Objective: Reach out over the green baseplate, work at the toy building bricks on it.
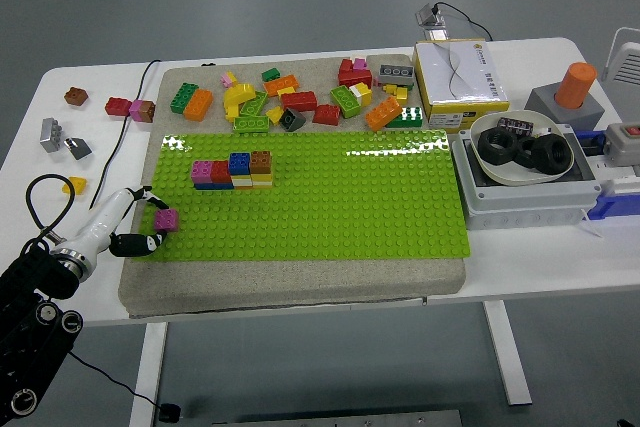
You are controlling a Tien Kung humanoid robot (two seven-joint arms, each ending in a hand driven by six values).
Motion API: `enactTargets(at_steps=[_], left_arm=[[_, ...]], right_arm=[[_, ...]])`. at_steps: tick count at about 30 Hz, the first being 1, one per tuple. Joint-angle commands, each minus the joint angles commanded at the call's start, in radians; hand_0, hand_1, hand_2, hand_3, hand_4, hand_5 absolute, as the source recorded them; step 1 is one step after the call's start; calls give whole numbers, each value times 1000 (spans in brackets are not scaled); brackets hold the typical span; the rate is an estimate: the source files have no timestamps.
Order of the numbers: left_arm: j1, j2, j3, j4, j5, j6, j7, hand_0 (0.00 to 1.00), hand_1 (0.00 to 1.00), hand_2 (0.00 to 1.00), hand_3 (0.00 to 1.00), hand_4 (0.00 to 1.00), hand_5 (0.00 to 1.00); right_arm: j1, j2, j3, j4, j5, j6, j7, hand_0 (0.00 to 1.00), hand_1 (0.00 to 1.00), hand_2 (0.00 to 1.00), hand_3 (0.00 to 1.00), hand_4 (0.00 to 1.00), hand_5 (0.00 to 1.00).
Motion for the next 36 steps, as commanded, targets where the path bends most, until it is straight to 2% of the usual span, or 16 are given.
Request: enactTargets(at_steps=[9, 16, 30, 33, 34, 36], left_arm=[[-4, -15, -18, -12, -34, 16, -29, 969, 936, 907, 485, 657, 2], [-4, -25, -29, 1, -33, 23, -38, 968, 933, 903, 479, 688, 2], [-1, -37, -36, 10, -39, 14, -52, 961, 922, 897, 480, 713, 2], [6, -41, -56, -3, -91, 13, -76, 961, 922, 897, 480, 713, 2], [9, -44, -66, -9, -116, 11, -86, 961, 900, 856, 495, 854, 2], [17, -56, -94, -22, -177, 6, -107, 961, 900, 856, 495, 854, 2]], right_arm=[[0, 1, 3, 0, -3, 0, 0, 581, 556, 623, 649, 641, 757], [1, 2, 3, 0, -4, -1, 0, 580, 555, 623, 648, 640, 757], [2, 2, 8, 0, -9, -1, -1, 582, 556, 623, 647, 639, 757], [1, 2, 8, 0, -10, -1, -1, 582, 556, 623, 647, 639, 757], [1, 2, 8, 0, -10, -1, -1, 581, 556, 622, 648, 638, 754], [1, 2, 8, 0, -11, -1, -1, 581, 556, 622, 648, 638, 754]])
